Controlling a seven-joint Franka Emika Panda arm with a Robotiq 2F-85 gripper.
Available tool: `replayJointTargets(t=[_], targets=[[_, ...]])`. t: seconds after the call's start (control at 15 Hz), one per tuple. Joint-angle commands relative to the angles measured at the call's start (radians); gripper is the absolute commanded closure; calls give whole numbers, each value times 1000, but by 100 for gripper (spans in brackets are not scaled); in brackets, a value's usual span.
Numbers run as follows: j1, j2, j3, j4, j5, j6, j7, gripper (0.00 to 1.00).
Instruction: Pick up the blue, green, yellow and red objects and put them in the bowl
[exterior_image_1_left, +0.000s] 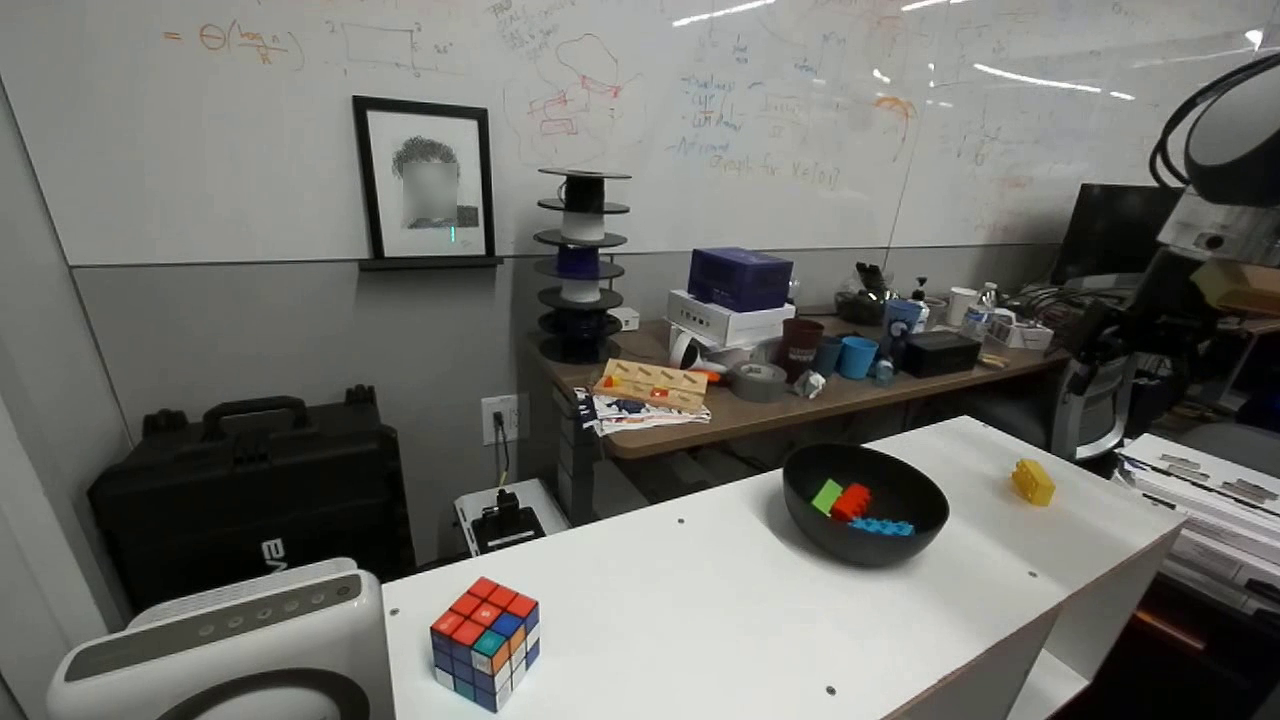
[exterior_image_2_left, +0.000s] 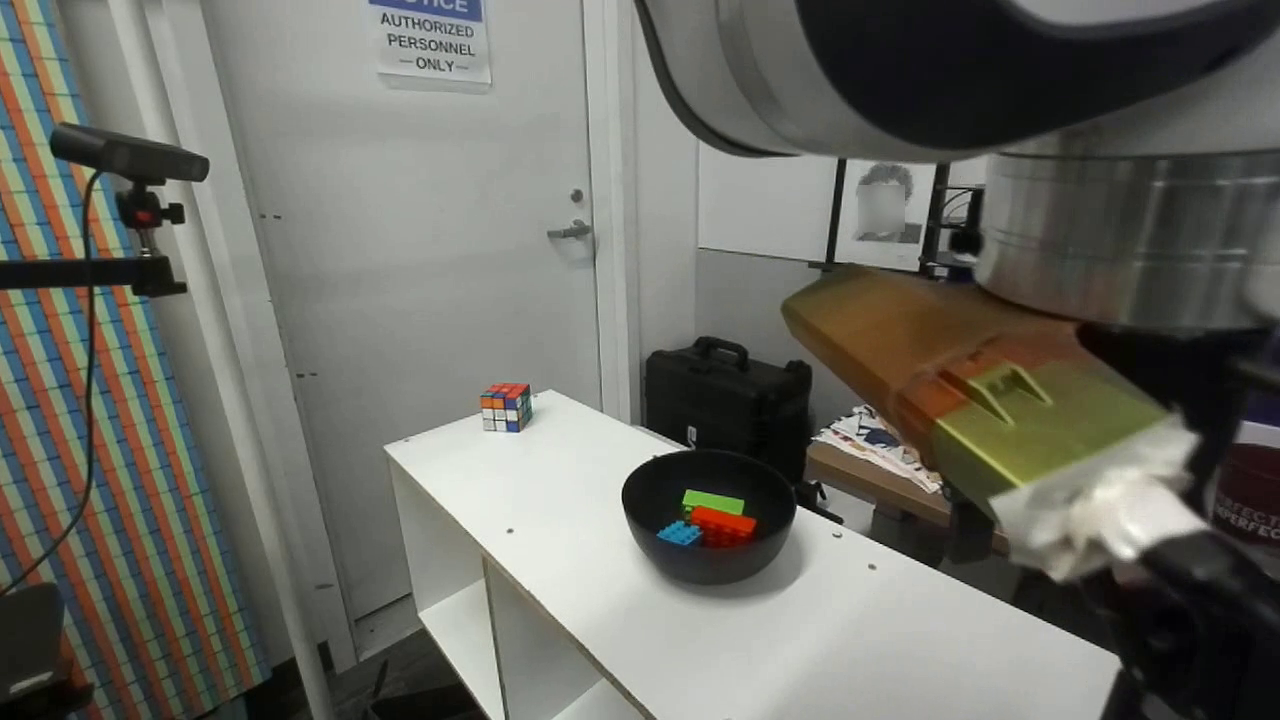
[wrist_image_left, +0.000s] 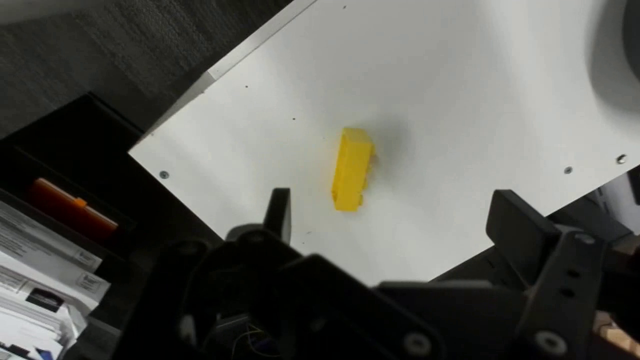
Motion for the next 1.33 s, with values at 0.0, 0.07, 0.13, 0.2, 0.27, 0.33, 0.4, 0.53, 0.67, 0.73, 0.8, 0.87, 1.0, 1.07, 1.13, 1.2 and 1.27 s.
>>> replayJointTargets(t=[0.0, 0.07, 0.13, 0.2, 0.27, 0.33, 0.4, 0.53, 0.67, 0.73, 0.8, 0.87, 1.0, 1.07, 1.13, 1.2, 1.27], targets=[[-25, 66, 6, 82, 64, 3, -2, 0], [-25, 88, 9, 111, 72, -5, 7, 0], [-18, 110, 9, 138, 73, -5, 21, 0], [-8, 136, 11, 169, 75, 0, 38, 0], [0, 159, 14, 195, 77, 8, 54, 0], [8, 188, 18, 231, 74, -2, 69, 0], [16, 214, 19, 261, 70, -7, 84, 0], [37, 269, 16, 322, 55, -29, 114, 0], [58, 300, 6, 352, 42, -44, 140, 0], [66, 306, 0, 355, 37, -47, 150, 0], [75, 312, -9, 357, 27, -51, 158, 0], [86, 305, -23, 346, 12, -51, 168, 0], [102, 293, -49, 323, -12, -42, 187, 0], [111, 284, -65, 308, -29, -36, 199, 0], [118, 278, -78, 296, -43, -31, 209, 0], [117, 278, -85, 288, -51, -29, 213, 0], [110, 281, -83, 283, -51, -29, 209, 0]])
